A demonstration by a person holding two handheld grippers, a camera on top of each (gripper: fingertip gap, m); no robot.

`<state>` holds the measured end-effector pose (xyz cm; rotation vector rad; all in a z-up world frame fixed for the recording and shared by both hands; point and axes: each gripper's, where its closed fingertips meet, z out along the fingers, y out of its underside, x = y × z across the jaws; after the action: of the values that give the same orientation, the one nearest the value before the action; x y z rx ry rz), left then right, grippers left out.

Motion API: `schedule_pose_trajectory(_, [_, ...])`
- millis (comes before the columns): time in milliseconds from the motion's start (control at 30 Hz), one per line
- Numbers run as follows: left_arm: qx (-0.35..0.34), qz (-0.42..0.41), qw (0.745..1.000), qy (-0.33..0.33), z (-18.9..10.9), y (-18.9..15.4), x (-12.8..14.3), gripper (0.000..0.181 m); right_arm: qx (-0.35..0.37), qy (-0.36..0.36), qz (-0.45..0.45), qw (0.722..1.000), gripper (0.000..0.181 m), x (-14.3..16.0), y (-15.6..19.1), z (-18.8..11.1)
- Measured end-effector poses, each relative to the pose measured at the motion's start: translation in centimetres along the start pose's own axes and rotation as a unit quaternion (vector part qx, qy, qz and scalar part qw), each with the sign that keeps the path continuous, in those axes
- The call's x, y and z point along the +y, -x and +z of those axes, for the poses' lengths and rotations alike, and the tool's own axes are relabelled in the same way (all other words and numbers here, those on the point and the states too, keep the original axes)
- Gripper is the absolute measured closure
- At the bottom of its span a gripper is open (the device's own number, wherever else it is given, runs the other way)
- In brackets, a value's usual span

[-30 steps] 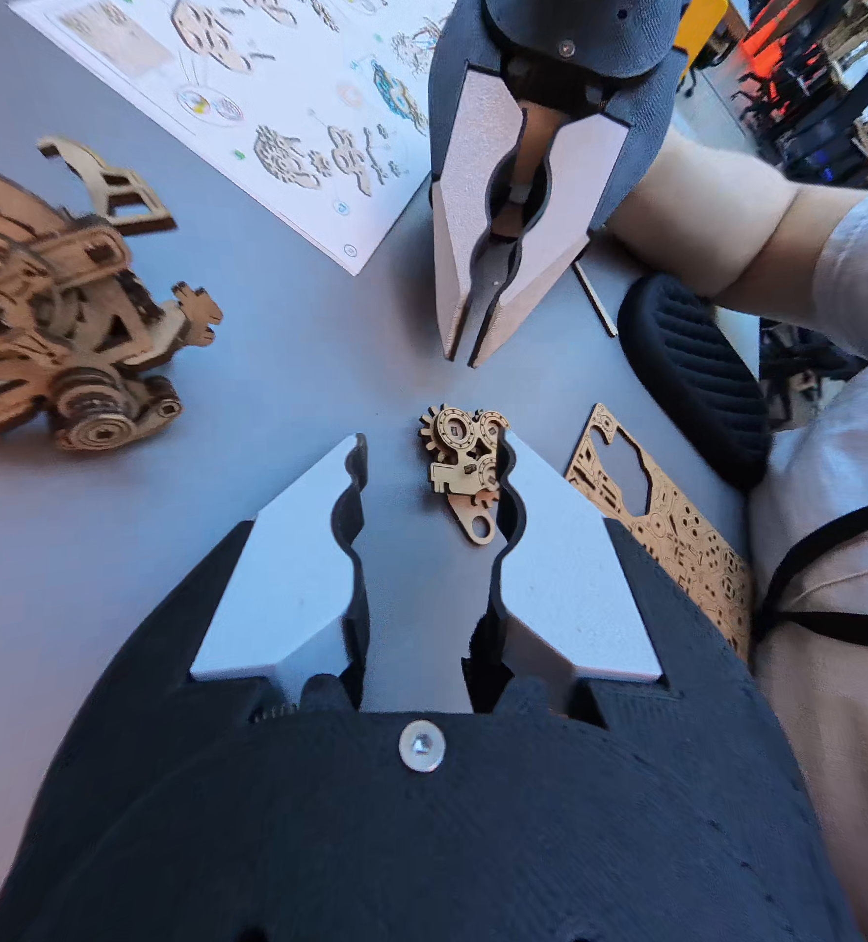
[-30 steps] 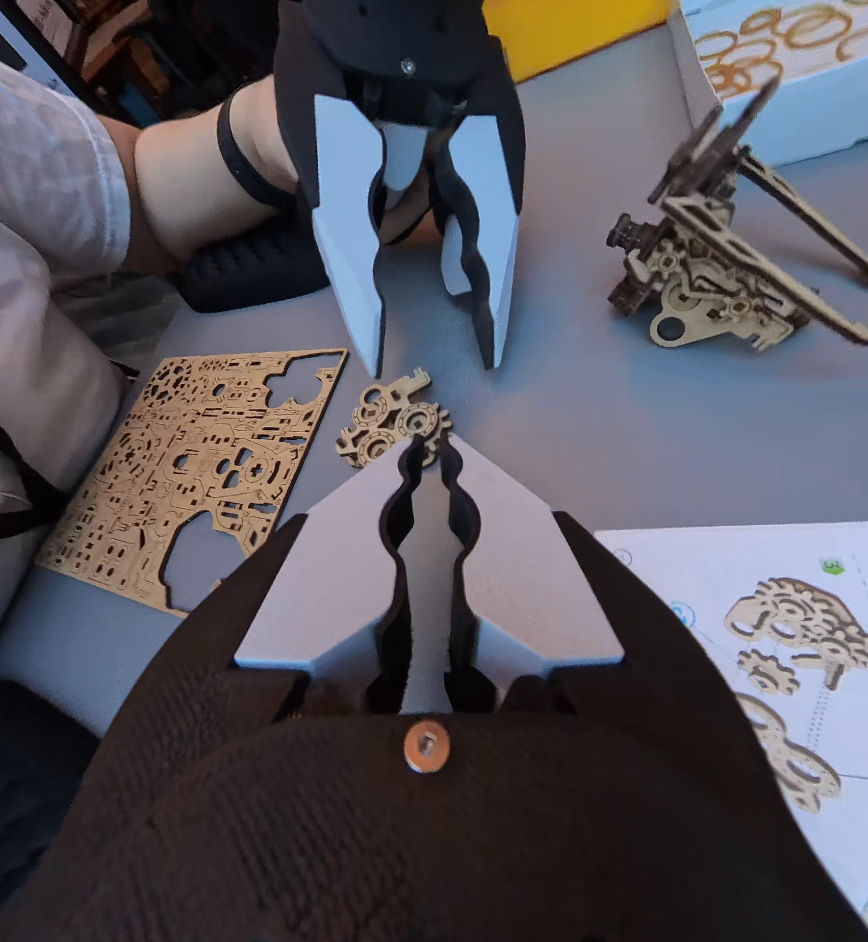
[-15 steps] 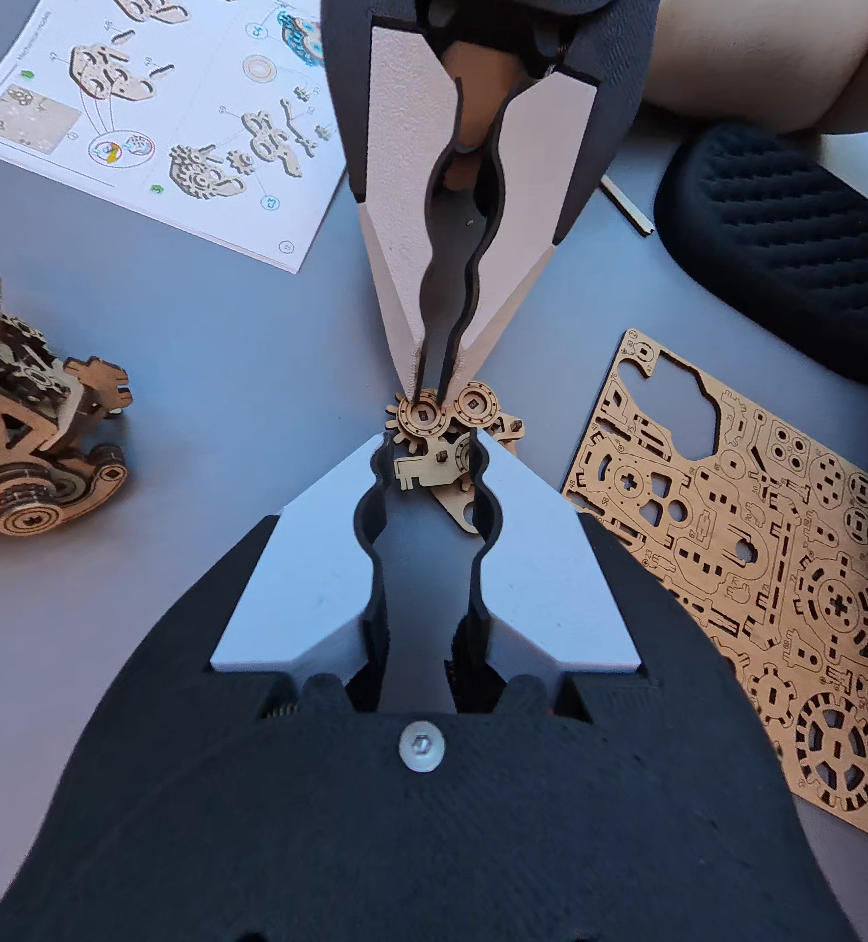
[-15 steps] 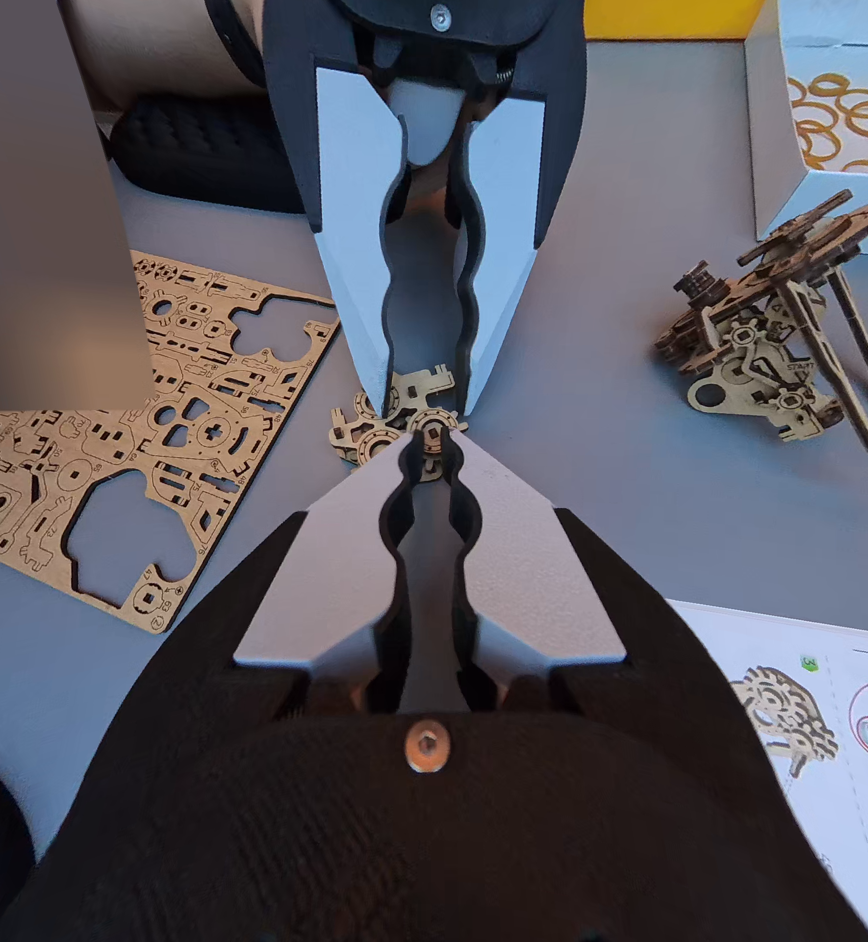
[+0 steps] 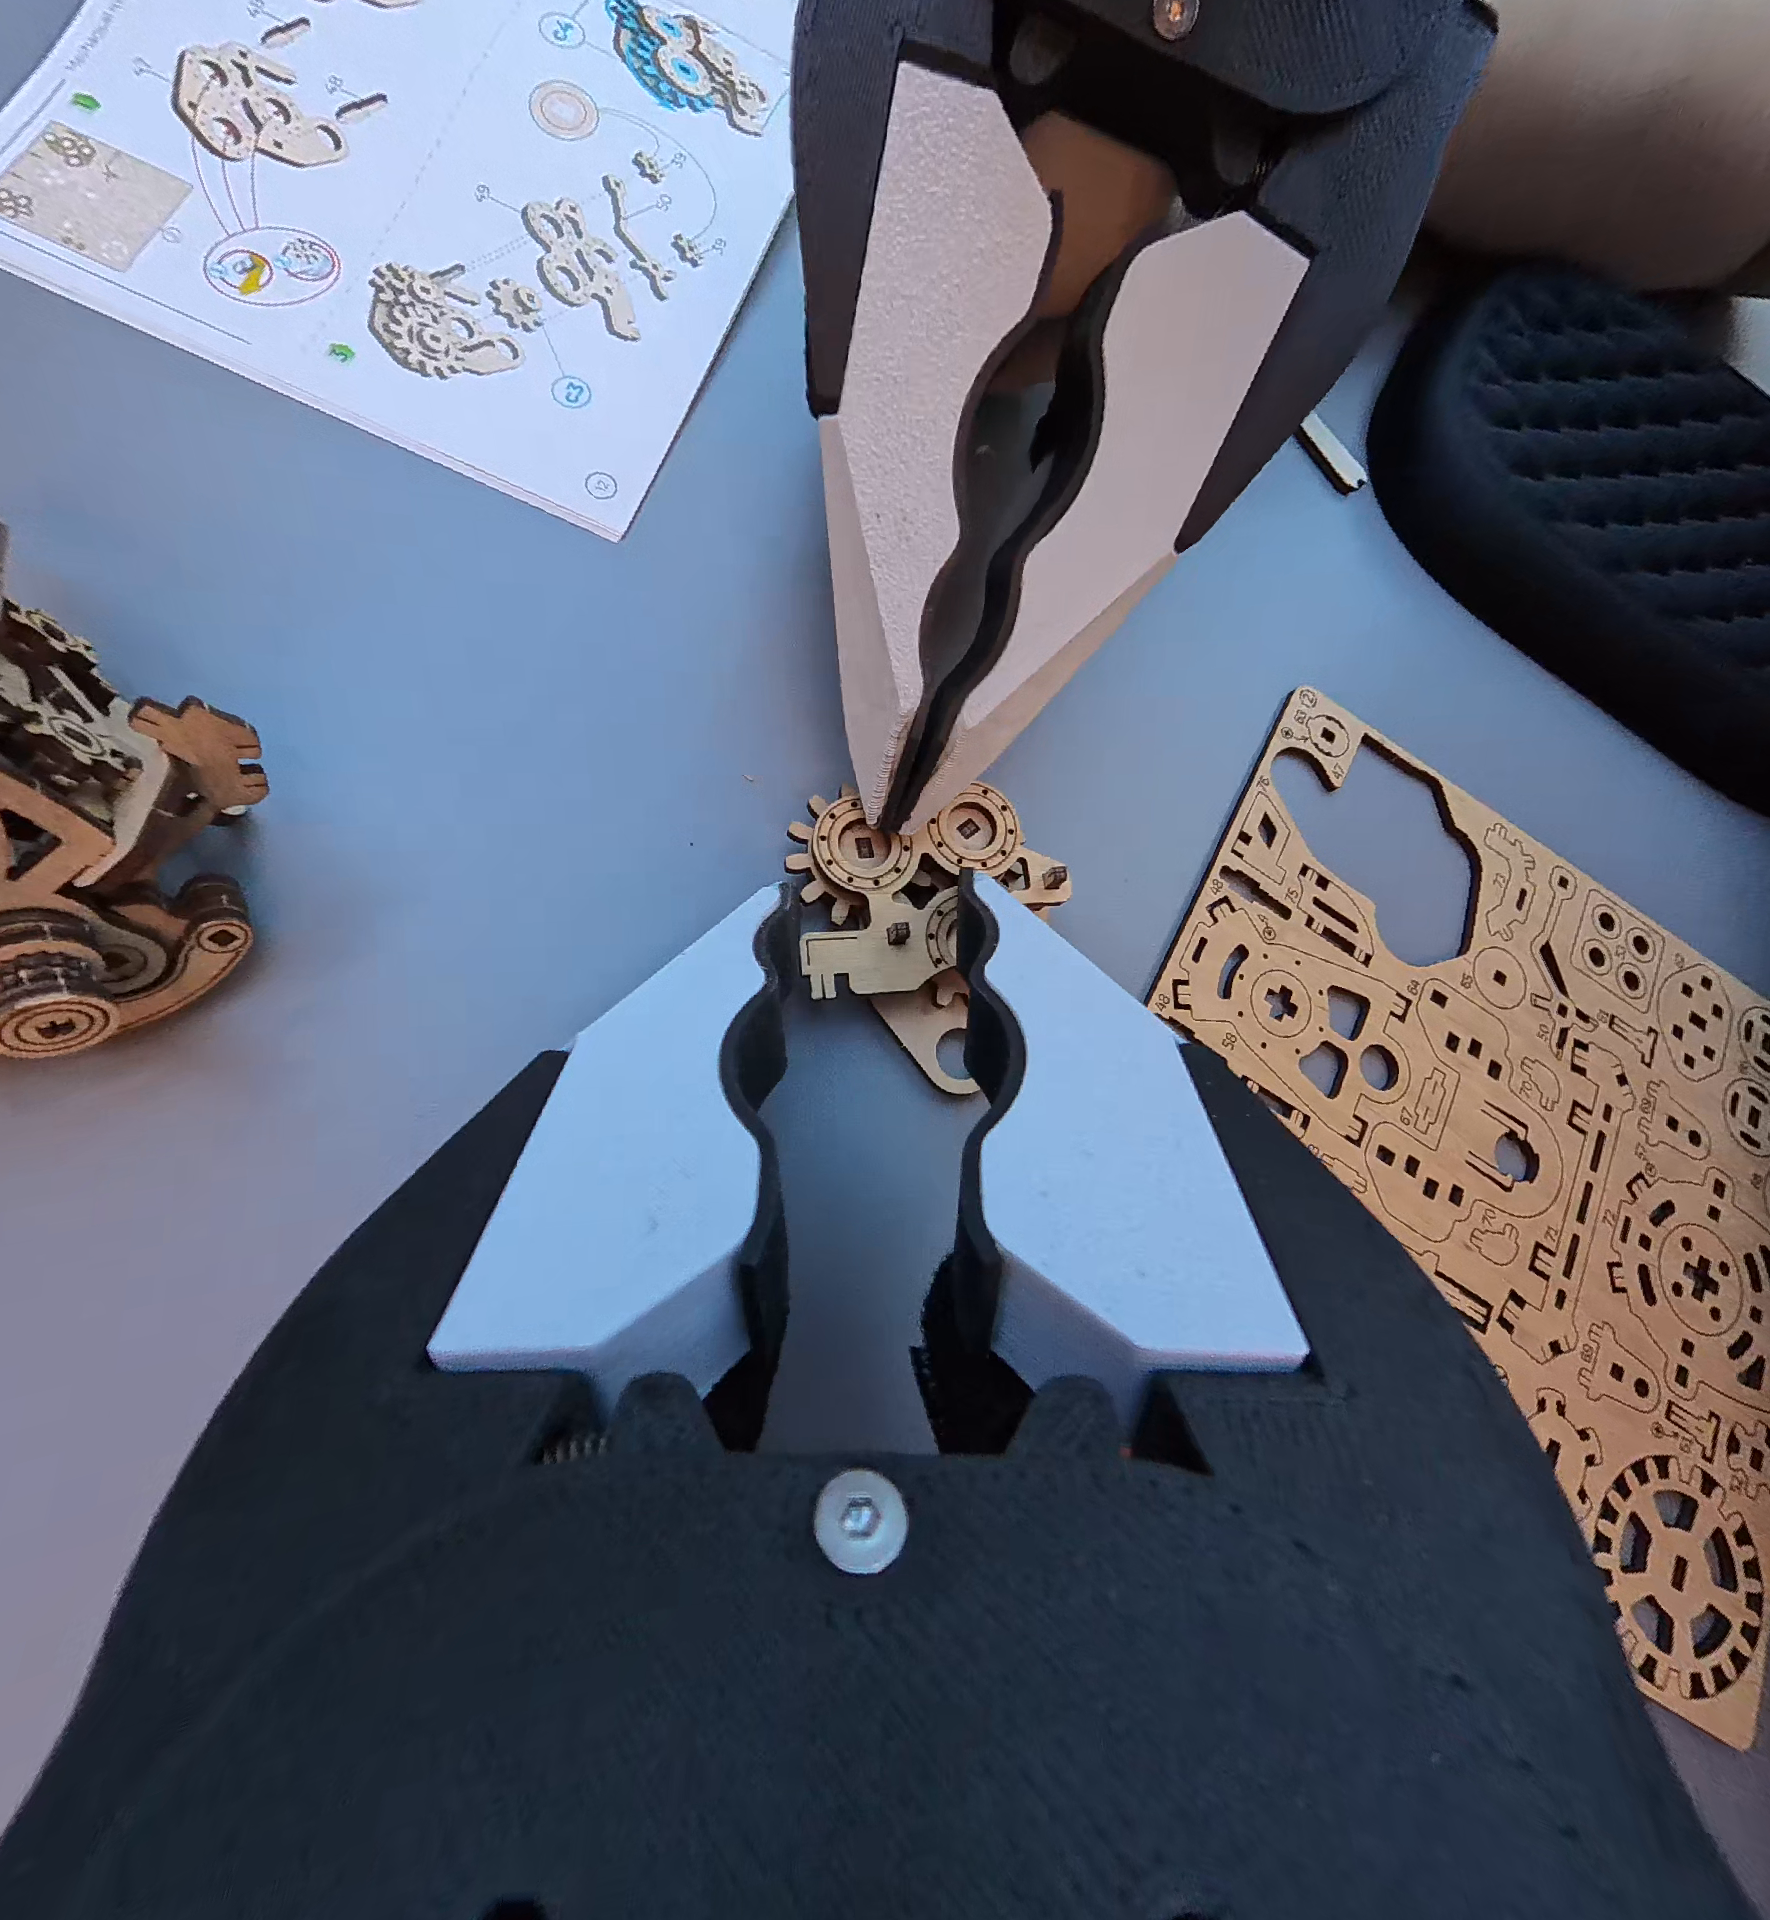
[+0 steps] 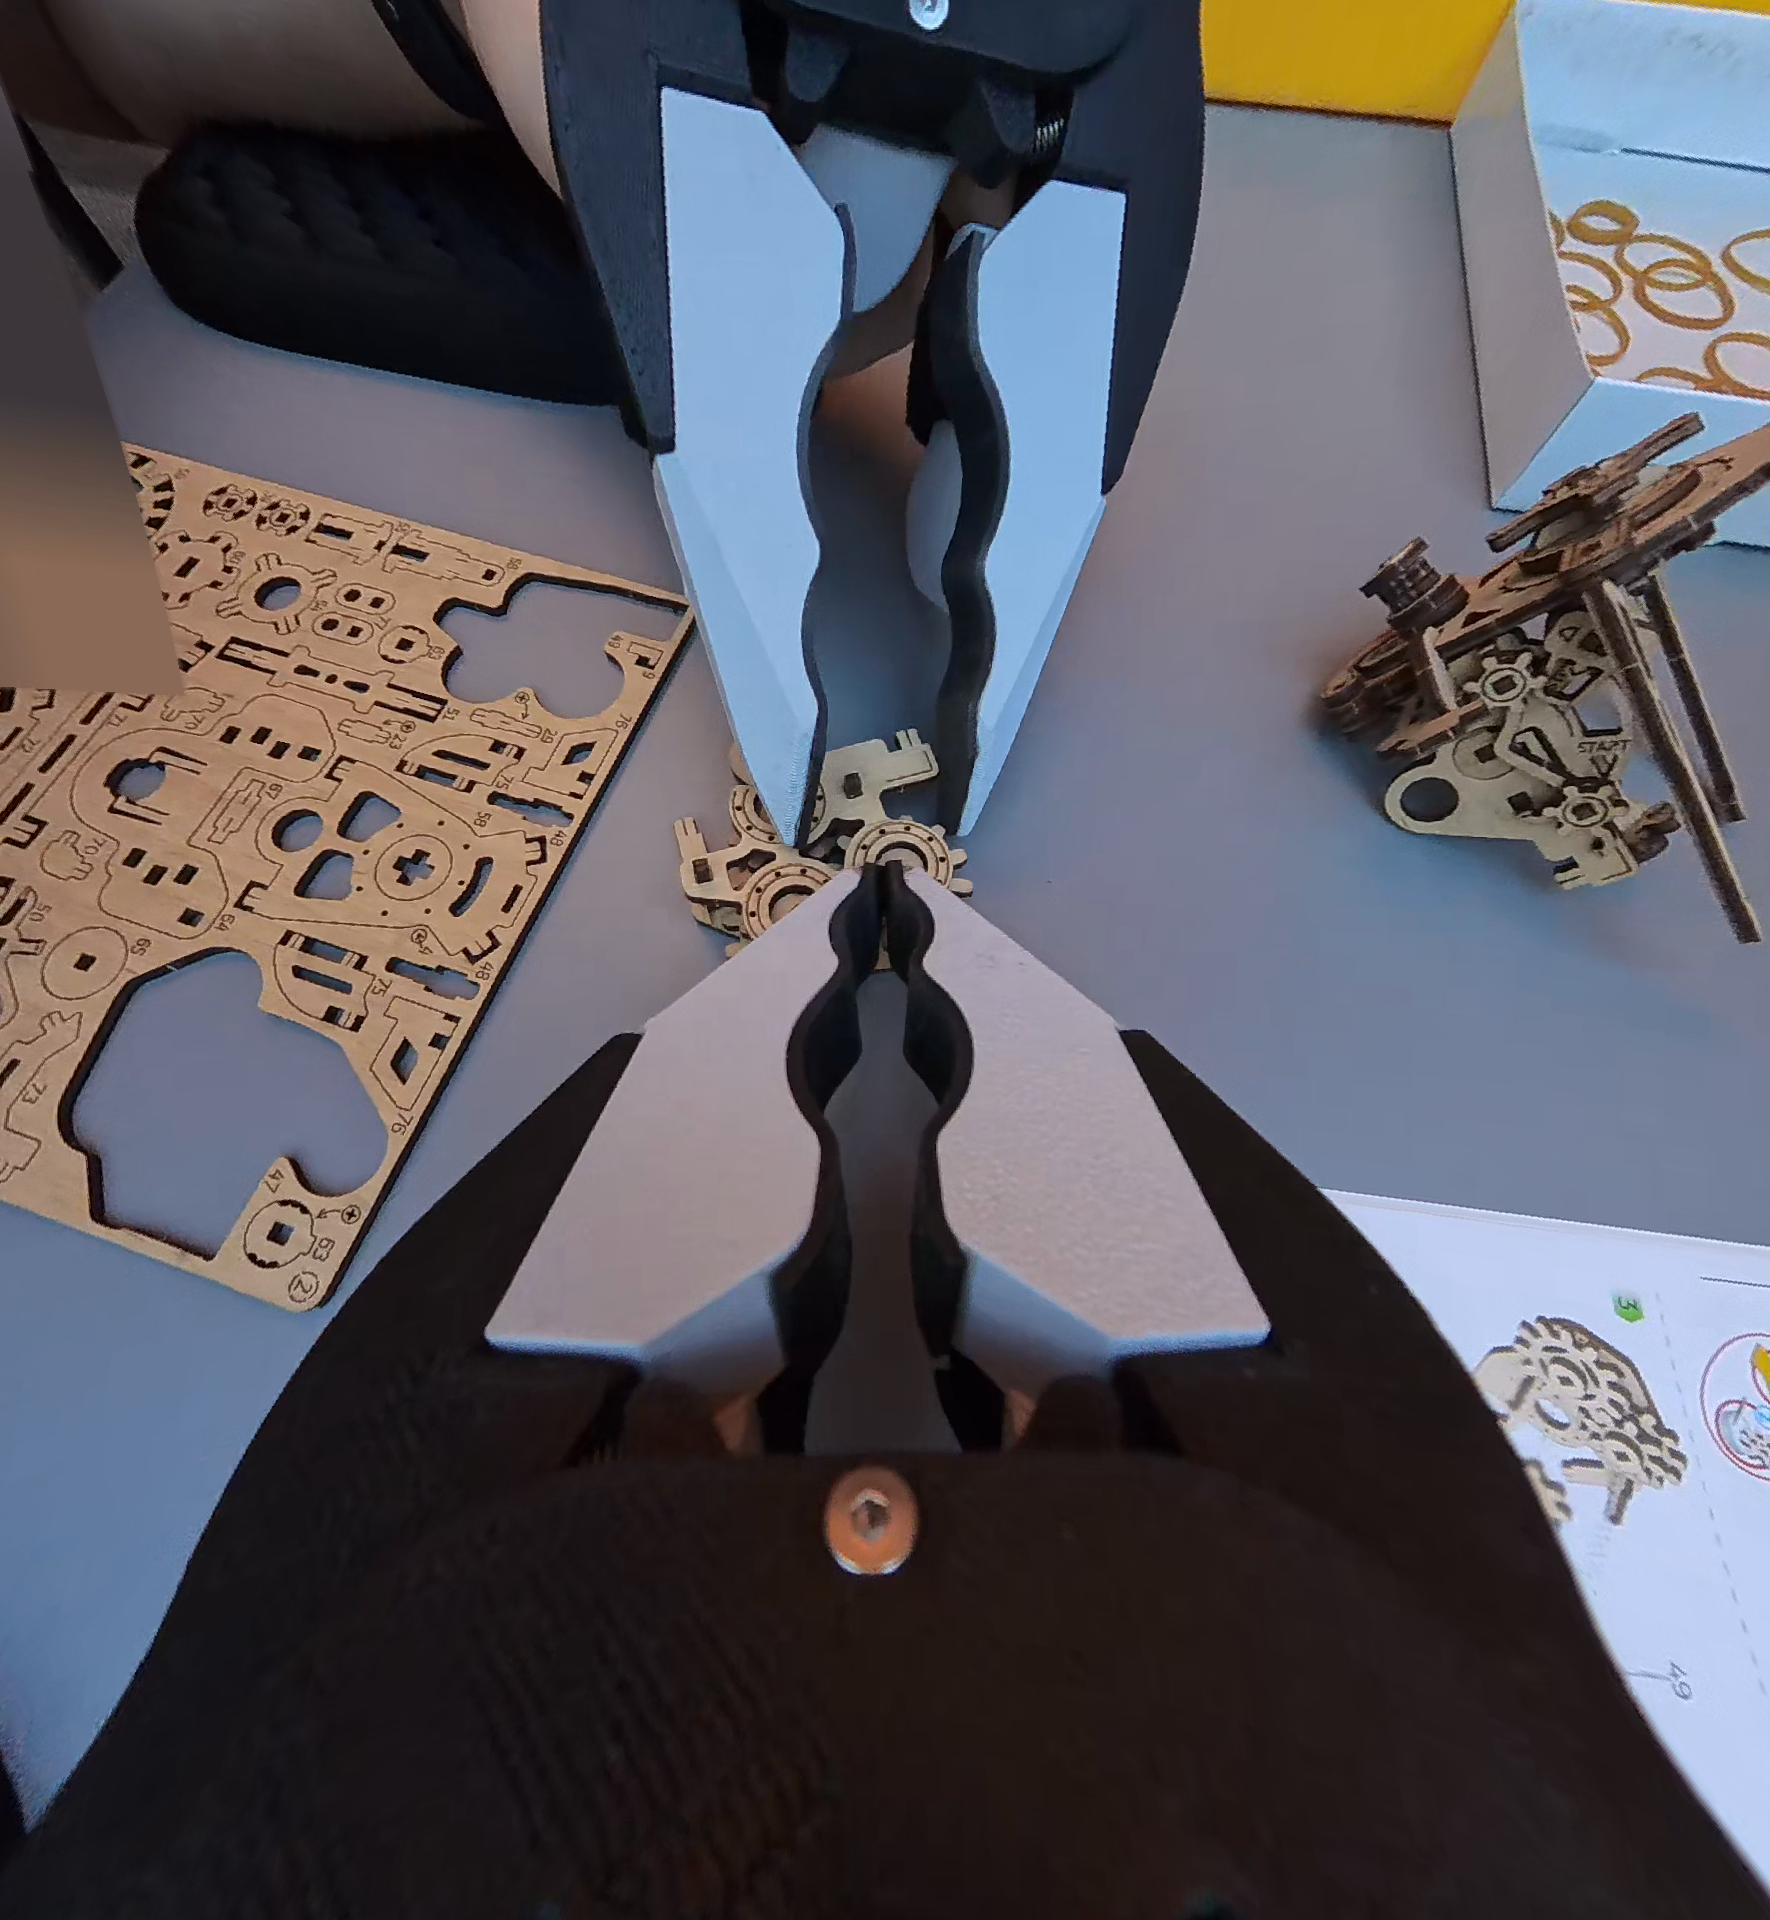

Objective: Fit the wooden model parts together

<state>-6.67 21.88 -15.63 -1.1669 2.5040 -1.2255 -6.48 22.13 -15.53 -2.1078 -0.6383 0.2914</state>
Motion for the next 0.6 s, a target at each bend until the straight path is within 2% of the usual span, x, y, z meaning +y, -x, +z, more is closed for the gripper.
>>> schedule_pose_trajectory(133, [0.021, -0.01, 1.0, -0.008, 0.0, 0.0, 0.0, 0.152, 0.002, -0.004, -0.002, 1.0, 0.18, -0.2, -0.1, 0.0])
schedule_pose_trajectory(200, [0.046, -0.022, 0.999, -0.006, 0.0, -0.3, 0.2, 0.136, 0.008, -0.004, -0.01, 1.0, 0.18, -0.2, -0.1, 0.0])
schedule_pose_trajectory(233, [0.062, -0.032, 0.998, -0.006, -0.1, -0.6, 0.1, 0.134, 0.008, -0.005, -0.01, 1.0, 0.18, -0.2, -0.1, 0.0])
schedule_pose_trajectory(333, [0.05, -0.027, 0.998, -0.005, 0.1, -0.3, 0.3, 0.145, 0.001, -0.008, 0.003, 1.0, 0.181, -0.2, -0.2, -0.2])
schedule_pose_trajectory(467, [0.041, -0.013, 0.999, -0.002, 0.1, -0.3, 0.4, 0.143, -0.039, -0.073, 0.034, 0.996, 0.181, -1.8, 0.2, -1.8])
schedule_pose_trajectory(600, [0.048, -0.009, 0.999, -0.001, 0.1, -0.6, 0.4, 0.145, -0.066, -0.062, 0.029, 0.995, 0.18, -1.4, 0.8, -2.3])
